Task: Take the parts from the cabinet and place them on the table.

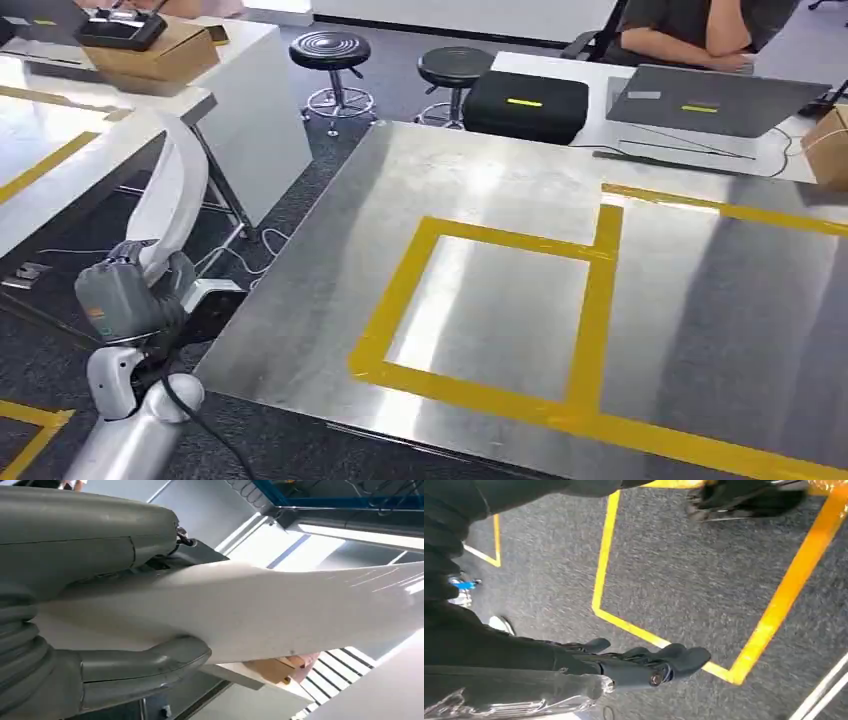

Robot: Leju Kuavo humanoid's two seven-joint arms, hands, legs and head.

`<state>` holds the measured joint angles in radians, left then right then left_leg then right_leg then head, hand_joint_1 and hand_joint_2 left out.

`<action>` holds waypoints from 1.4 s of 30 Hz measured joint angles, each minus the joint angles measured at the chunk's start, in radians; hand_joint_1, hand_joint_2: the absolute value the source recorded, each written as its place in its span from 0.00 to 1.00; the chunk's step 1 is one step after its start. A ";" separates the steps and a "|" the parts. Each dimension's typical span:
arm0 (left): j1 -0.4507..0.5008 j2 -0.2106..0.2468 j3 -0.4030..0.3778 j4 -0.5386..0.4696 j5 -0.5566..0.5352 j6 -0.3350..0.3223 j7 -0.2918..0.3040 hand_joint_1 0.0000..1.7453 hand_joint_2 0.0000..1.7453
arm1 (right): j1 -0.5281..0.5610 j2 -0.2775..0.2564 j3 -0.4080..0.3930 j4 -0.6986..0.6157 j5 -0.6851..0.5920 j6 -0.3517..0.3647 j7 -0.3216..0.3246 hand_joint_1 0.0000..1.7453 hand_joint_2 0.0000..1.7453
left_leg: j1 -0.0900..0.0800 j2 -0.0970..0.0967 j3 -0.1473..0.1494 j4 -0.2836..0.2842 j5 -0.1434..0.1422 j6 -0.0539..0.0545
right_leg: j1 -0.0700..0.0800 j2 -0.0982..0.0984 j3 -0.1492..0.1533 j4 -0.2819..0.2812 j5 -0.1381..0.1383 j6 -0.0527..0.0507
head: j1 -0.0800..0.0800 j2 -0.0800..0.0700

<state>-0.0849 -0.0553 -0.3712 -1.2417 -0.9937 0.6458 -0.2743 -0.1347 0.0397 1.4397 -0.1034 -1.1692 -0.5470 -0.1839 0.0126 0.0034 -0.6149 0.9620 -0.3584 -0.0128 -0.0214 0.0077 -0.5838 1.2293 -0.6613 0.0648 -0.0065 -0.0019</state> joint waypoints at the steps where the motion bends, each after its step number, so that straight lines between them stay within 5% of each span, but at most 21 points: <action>1: 0.000 0.000 0.000 0.000 0.000 0.000 0.000 1.00 1.00 | 0.002 0.000 0.003 0.000 -0.001 -0.001 0.002 0.00 1.00 | -0.004 0.000 0.010 0.000 -0.008 0.001 | 0.002 0.000 0.016 -0.082 0.072 -0.008 | 0.000 0.000; 3: 0.000 0.000 -0.001 0.000 0.000 0.000 0.000 1.00 1.00 | 0.003 0.000 0.007 0.000 -0.001 -0.002 0.002 0.00 1.00 | -0.006 0.000 0.028 0.000 -0.023 -0.002 | 0.011 -0.007 0.062 -0.238 0.200 -0.020 | 0.001 0.000; 7: 0.000 0.001 -0.002 0.002 0.001 0.000 -0.002 1.00 1.00 | -0.002 0.000 0.011 0.000 0.000 -0.004 0.002 0.00 1.00 | -0.004 0.000 0.034 -0.005 -0.028 -0.023 | 0.024 -0.004 0.052 -0.238 0.194 -0.035 | 0.003 0.000; 9: -0.001 0.001 -0.002 0.001 0.000 0.001 -0.002 1.00 1.00 | -0.002 0.001 0.011 0.000 0.000 -0.005 0.002 0.00 1.00 | -0.003 -0.001 0.030 0.007 -0.041 -0.035 | 0.016 0.000 0.069 -0.252 0.202 -0.048 | 0.003 0.000; 12: 0.000 0.003 -0.003 0.001 0.001 0.001 -0.002 1.00 1.00 | -0.003 0.001 0.012 0.000 0.001 -0.009 0.002 0.00 1.00 | -0.002 -0.001 -0.079 0.220 -0.144 -0.045 | 0.015 0.002 0.076 -0.253 0.197 -0.059 | 0.000 0.000; 14: 0.003 0.005 -0.003 0.002 0.001 0.001 -0.002 1.00 1.00 | -0.002 0.001 0.012 0.000 0.001 -0.009 0.002 0.00 1.00 | -0.003 -0.002 -0.154 0.333 -0.162 -0.047 | 0.016 0.007 0.083 -0.253 0.188 -0.059 | -0.001 0.000; 16: 0.002 0.006 -0.003 0.002 0.001 0.001 -0.002 1.00 1.00 | -0.002 0.001 0.012 0.000 0.001 -0.009 0.002 0.00 1.00 | -0.003 -0.002 -0.132 0.253 -0.078 -0.042 | 0.015 0.015 0.100 -0.253 0.175 -0.056 | -0.001 0.000; 18: 0.002 0.008 -0.003 0.002 0.001 0.001 -0.002 1.00 1.00 | -0.003 0.002 0.012 0.000 0.002 -0.009 0.002 0.00 1.00 | -0.003 -0.002 -0.059 0.086 0.020 -0.035 | 0.014 0.020 0.121 -0.253 0.159 -0.050 | -0.001 0.000; 20: -0.001 0.008 -0.004 0.002 0.001 0.001 -0.002 1.00 1.00 | -0.005 0.002 0.012 0.000 0.002 -0.009 0.001 0.00 1.00 | -0.004 -0.005 -0.018 0.009 0.000 -0.023 | 0.024 0.025 0.117 -0.247 0.136 -0.036 | -0.001 0.000; 24: -0.001 0.009 -0.003 0.001 0.001 0.001 -0.002 1.00 1.00 | -0.004 0.002 0.012 0.000 0.002 -0.009 0.002 0.00 1.00 | -0.002 -0.004 -0.013 0.008 -0.011 0.001 | 0.018 0.018 0.132 -0.258 0.123 -0.012 | 0.004 0.000; 25: -0.002 0.008 -0.003 0.001 0.001 0.001 -0.003 1.00 1.00 | -0.005 0.002 0.012 0.000 0.002 -0.009 0.001 0.00 1.00 | -0.002 -0.004 -0.008 0.008 -0.016 0.008 | 0.020 0.008 0.119 -0.222 0.106 -0.007 | 0.013 0.000; 27: -0.002 0.007 -0.004 0.001 0.000 0.001 -0.003 1.00 1.00 | -0.008 0.002 0.012 0.000 0.002 -0.009 0.001 0.00 1.00 | -0.003 -0.002 -0.004 0.008 -0.025 0.015 | 0.017 0.003 0.015 -0.042 0.024 0.001 | 0.016 0.000; 29: -0.001 0.008 -0.004 0.001 0.001 0.001 -0.003 1.00 1.00 | -0.002 0.002 0.013 0.000 0.001 -0.009 0.001 0.00 1.00 | -0.003 -0.003 0.002 0.009 -0.034 0.015 | 0.017 0.003 -0.081 0.091 0.000 0.005 | 0.016 0.000; 31: 0.000 0.007 -0.003 0.001 0.001 0.001 -0.003 1.00 1.00 | 0.007 0.002 0.014 0.000 0.001 -0.009 0.001 0.00 1.00 | -0.003 -0.005 0.016 0.009 -0.044 0.011 | 0.016 0.002 -0.085 0.036 0.078 0.004 | 0.018 0.000; 33: -0.001 0.007 -0.004 0.001 0.001 0.001 -0.003 1.00 1.00 | 0.016 0.002 0.016 -0.001 0.002 -0.009 0.001 0.00 1.00 | -0.002 -0.004 0.039 0.009 -0.057 0.003 | 0.015 -0.002 -0.021 -0.156 0.210 -0.001 | 0.018 0.000; 34: -0.002 0.007 -0.004 0.001 0.001 0.001 -0.003 1.00 1.00 | 0.020 0.003 0.017 -0.001 0.002 -0.009 0.001 0.00 1.00 | -0.005 -0.002 0.044 0.009 -0.062 -0.003 | 0.016 -0.007 -0.003 -0.216 0.233 -0.003 | 0.018 0.000; 35: -0.003 0.007 -0.003 0.001 0.001 0.001 -0.003 1.00 1.00 | 0.020 0.003 0.017 -0.001 0.002 -0.009 0.001 0.00 1.00 | -0.011 -0.002 0.042 0.016 -0.068 -0.009 | 0.018 -0.003 0.007 -0.226 0.229 -0.014 | 0.017 0.000; 37: -0.002 0.007 -0.004 0.001 0.001 0.001 -0.003 1.00 1.00 | 0.022 0.006 0.018 -0.002 0.002 -0.009 0.001 0.00 1.00 | -0.013 -0.001 0.039 0.017 -0.067 0.009 | 0.016 0.000 0.003 -0.227 0.235 -0.014 | 0.012 0.000; 42: -0.003 0.007 -0.005 0.001 0.001 0.001 -0.003 1.00 1.00 | 0.022 0.006 0.020 -0.002 0.002 -0.009 0.001 0.00 1.00 | -0.011 0.001 0.040 0.002 -0.059 -0.007 | 0.019 0.003 -0.004 -0.226 0.236 -0.026 | 0.011 0.000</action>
<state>-0.0876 -0.0484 -0.3758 -1.2406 -0.9930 0.6470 -0.2770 -0.1127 0.0458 1.4599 -0.1057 -1.1677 -0.5558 -0.1827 0.0013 0.0041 -0.5746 0.9643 -0.4171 -0.0193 -0.0023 0.0110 -0.5882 1.0030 -0.4256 0.0393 0.0042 -0.0015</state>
